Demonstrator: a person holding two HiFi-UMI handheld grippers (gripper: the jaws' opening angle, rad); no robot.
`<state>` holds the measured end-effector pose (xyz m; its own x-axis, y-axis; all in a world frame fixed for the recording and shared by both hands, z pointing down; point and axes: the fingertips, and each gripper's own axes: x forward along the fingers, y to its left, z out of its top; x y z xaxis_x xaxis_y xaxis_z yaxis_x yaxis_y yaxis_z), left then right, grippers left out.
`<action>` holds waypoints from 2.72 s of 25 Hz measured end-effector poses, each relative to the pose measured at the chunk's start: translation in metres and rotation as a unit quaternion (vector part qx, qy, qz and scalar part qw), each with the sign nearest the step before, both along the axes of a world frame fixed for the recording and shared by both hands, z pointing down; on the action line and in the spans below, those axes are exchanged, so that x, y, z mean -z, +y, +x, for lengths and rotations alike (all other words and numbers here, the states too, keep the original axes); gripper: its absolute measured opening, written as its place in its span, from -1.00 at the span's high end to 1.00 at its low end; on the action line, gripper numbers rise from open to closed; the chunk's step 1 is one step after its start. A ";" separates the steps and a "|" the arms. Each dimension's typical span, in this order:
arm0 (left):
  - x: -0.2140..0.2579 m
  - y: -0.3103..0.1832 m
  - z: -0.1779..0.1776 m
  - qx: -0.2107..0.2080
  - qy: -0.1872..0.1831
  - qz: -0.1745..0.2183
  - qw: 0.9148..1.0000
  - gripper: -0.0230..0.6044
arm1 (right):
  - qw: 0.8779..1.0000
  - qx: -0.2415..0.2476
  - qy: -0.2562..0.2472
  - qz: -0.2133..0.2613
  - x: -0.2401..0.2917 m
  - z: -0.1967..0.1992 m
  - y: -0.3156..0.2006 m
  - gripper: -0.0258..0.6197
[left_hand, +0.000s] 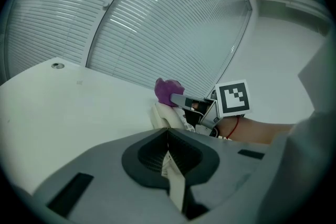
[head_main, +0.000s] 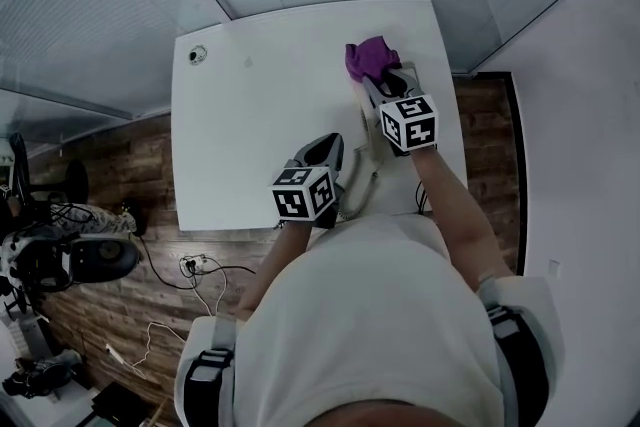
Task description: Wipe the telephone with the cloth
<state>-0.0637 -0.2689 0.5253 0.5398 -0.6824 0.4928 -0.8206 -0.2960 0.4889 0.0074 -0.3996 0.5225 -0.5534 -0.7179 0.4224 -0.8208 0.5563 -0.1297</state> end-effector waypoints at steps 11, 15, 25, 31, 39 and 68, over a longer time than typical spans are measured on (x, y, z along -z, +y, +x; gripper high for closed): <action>-0.001 0.002 0.000 -0.005 -0.003 -0.001 1.000 0.86 | 1.000 0.003 0.010 0.002 -0.004 0.000 0.005 0.54; 0.000 0.007 0.001 -0.006 -0.004 0.001 1.000 0.86 | 1.000 0.004 0.012 0.005 -0.004 0.001 0.013 0.54; -0.002 0.028 -0.003 -0.019 -0.001 0.008 1.000 0.86 | 1.000 -0.003 0.013 0.014 -0.004 0.001 0.032 0.54; -0.007 0.049 0.001 -0.026 0.000 0.007 1.000 0.86 | 1.000 -0.012 0.011 0.019 -0.006 0.006 0.052 0.54; -0.008 0.078 0.003 -0.026 0.007 0.003 1.000 0.86 | 1.000 -0.015 0.012 0.015 -0.011 0.011 0.086 0.54; -0.007 0.133 0.005 -0.022 0.014 0.005 1.000 0.86 | 0.999 -0.031 0.025 -0.030 -0.051 0.032 0.173 0.54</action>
